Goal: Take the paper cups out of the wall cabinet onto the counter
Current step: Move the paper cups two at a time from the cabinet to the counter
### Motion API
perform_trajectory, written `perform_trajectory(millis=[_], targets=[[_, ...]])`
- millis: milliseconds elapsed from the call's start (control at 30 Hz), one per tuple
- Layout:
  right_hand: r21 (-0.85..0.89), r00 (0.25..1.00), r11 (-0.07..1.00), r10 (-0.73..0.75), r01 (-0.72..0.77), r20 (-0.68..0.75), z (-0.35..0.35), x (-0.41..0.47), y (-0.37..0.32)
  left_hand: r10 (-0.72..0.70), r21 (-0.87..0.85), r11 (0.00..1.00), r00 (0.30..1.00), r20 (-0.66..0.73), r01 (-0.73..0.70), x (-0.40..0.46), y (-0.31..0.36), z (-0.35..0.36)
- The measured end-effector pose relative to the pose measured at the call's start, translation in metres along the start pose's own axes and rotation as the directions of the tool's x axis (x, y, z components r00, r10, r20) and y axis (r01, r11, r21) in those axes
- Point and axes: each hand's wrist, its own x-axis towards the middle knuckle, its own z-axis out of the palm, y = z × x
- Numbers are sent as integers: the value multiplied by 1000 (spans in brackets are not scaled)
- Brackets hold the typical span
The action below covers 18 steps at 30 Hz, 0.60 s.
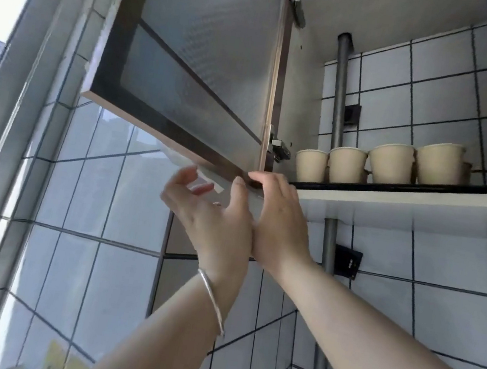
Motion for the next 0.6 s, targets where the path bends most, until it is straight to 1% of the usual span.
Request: perform_trajectory(millis=[100,233,300,433,533,600], targets=[[-18,999,998,53,-53,4,-19,-3,18,-8,16,1000,991,135,5,-21,-7,18],[-38,987,987,158,-158,0,-42,-5,46,-64,90,995,953,296,39,-40,-9,47],[-59,980,978,200,-200,-5,-49,-5,61,-90,120,992,932,352,50,-45,-10,60],[18,956,957,289,-289,-54,-53,1,82,-128,153,986,889,440,66,-42,-16,82],[9,949,953,301,-301,-94,-51,9,91,-145,146,986,849,508,81,-37,-22,95],[20,952,963,267,-267,-146,-52,19,95,-143,118,989,832,536,93,-30,-28,106]])
